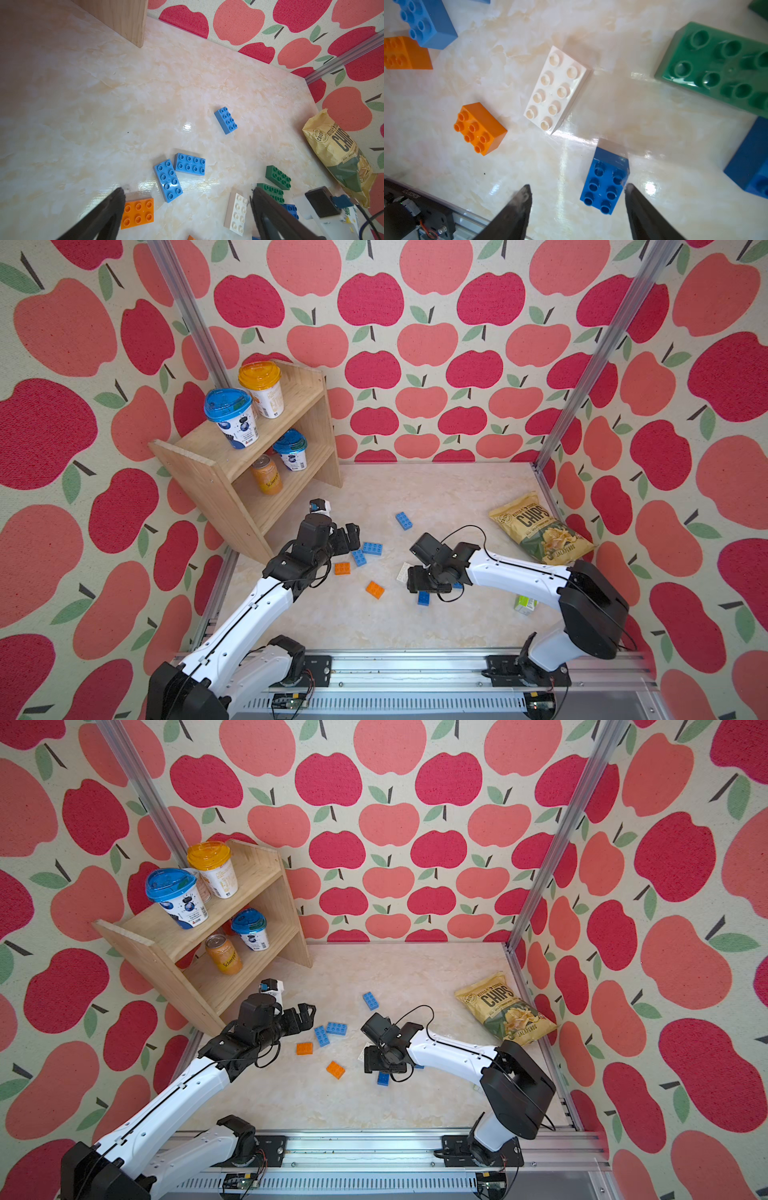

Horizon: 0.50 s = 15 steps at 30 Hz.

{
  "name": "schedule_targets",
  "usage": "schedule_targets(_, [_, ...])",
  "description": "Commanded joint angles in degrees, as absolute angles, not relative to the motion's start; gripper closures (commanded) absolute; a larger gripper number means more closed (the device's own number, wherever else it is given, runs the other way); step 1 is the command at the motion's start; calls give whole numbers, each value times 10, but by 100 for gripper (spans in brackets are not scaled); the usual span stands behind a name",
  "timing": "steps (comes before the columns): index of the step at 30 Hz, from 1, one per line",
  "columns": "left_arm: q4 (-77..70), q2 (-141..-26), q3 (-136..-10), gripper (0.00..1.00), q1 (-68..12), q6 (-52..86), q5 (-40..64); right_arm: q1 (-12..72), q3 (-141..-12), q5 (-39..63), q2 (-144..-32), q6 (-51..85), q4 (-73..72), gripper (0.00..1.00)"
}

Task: Assemble a rectangle with lego
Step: Place the lego brick at the center of the board, then pick up the lego brick from the center of the board.

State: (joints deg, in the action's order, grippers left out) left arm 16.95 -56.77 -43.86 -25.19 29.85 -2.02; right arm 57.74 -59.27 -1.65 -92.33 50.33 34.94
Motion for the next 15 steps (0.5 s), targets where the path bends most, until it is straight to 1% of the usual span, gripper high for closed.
schedule_targets(1, [160, -567, -447, 3, -254, 281, -32, 591, -633, -86, -971, 543, 464, 26])
schedule_targets(5, [156, -566, -443, 3, -254, 279, -29, 615, -664, -116, -996, 582, 503, 25])
schedule_targets(10, [154, -567, -439, 3, -254, 281, -26, 615, -636, -88, -993, 598, 461, 27])
schedule_targets(15, [154, -565, -436, 3, -254, 281, -27, 608, -612, -59, -995, 596, 420, 44])
